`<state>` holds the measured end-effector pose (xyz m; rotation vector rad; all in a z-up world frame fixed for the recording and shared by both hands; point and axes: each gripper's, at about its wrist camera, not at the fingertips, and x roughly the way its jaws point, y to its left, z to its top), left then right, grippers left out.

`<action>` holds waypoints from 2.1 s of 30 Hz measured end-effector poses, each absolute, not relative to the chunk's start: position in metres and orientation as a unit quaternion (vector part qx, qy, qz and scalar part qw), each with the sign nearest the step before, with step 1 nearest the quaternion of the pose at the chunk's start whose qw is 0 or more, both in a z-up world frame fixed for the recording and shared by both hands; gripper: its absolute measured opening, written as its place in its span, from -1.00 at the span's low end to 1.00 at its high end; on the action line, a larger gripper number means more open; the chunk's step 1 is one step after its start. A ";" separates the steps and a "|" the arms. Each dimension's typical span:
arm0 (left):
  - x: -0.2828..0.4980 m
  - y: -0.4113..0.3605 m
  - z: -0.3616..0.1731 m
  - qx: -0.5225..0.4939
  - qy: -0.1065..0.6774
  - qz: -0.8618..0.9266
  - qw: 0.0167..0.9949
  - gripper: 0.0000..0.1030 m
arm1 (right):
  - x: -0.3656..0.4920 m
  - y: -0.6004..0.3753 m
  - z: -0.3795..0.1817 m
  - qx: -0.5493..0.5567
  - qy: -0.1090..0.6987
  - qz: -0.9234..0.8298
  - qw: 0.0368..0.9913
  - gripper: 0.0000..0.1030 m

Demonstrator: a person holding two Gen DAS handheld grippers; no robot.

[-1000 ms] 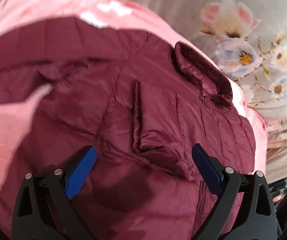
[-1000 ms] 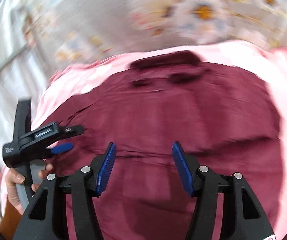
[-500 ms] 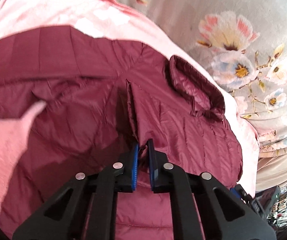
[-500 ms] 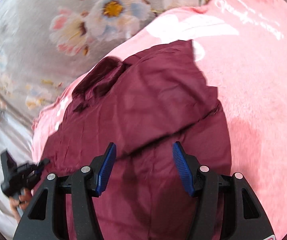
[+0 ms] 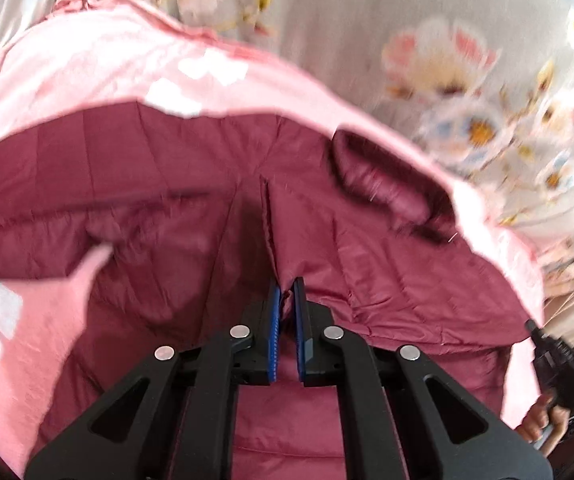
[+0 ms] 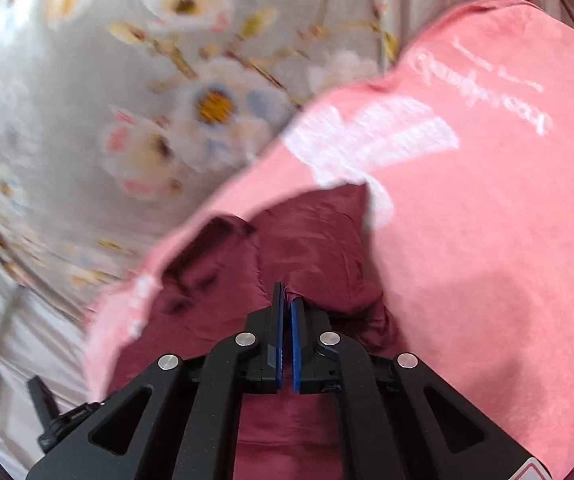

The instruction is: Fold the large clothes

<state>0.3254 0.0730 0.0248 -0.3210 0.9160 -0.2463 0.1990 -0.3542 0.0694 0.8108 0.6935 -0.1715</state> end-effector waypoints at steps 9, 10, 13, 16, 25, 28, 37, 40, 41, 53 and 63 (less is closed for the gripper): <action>0.321 0.070 -0.016 -0.149 0.454 -0.104 0.872 -0.89 | 0.210 -0.355 0.012 0.365 0.396 -0.104 0.836 -1.00; 0.321 0.068 -0.017 -0.146 0.452 -0.103 0.874 -0.89 | 0.209 -0.355 0.010 0.365 0.397 -0.104 0.836 -1.00; 0.315 0.063 -0.018 -0.129 0.436 -0.096 0.886 -0.89 | 0.210 -0.355 0.007 0.360 0.399 -0.102 0.837 -1.00; 0.314 0.065 -0.019 -0.132 0.429 -0.096 0.888 -0.88 | 0.201 -0.356 0.015 0.357 0.394 -0.112 0.840 -0.90; 0.311 0.078 -0.020 -0.167 0.418 -0.089 0.889 -0.88 | 0.177 -0.352 0.085 0.271 0.329 -0.167 0.889 -0.69; 0.306 0.088 -0.019 -0.185 0.409 -0.067 0.891 -0.88 | 0.198 -0.345 0.074 0.241 0.353 -0.160 0.890 -0.74; 0.308 0.089 -0.022 -0.190 0.414 -0.070 0.887 -0.87 | 0.217 -0.366 0.010 0.284 0.415 -0.158 0.850 -1.00; 0.308 0.091 -0.023 -0.197 0.413 -0.073 0.886 -0.87 | 0.219 -0.361 0.010 0.265 0.415 -0.167 0.854 -1.00; 0.308 0.093 -0.023 -0.203 0.412 -0.076 0.885 -0.86 | 0.220 -0.358 0.011 0.252 0.416 -0.173 0.856 -1.00; 0.241 0.253 0.022 -0.304 0.334 0.004 0.892 -0.16 | 0.224 -0.356 0.012 0.231 0.418 -0.187 0.858 -1.00; 0.197 0.473 -0.004 -0.475 0.283 0.198 0.809 -0.13 | 0.226 -0.352 0.012 0.212 0.423 -0.197 0.858 -1.00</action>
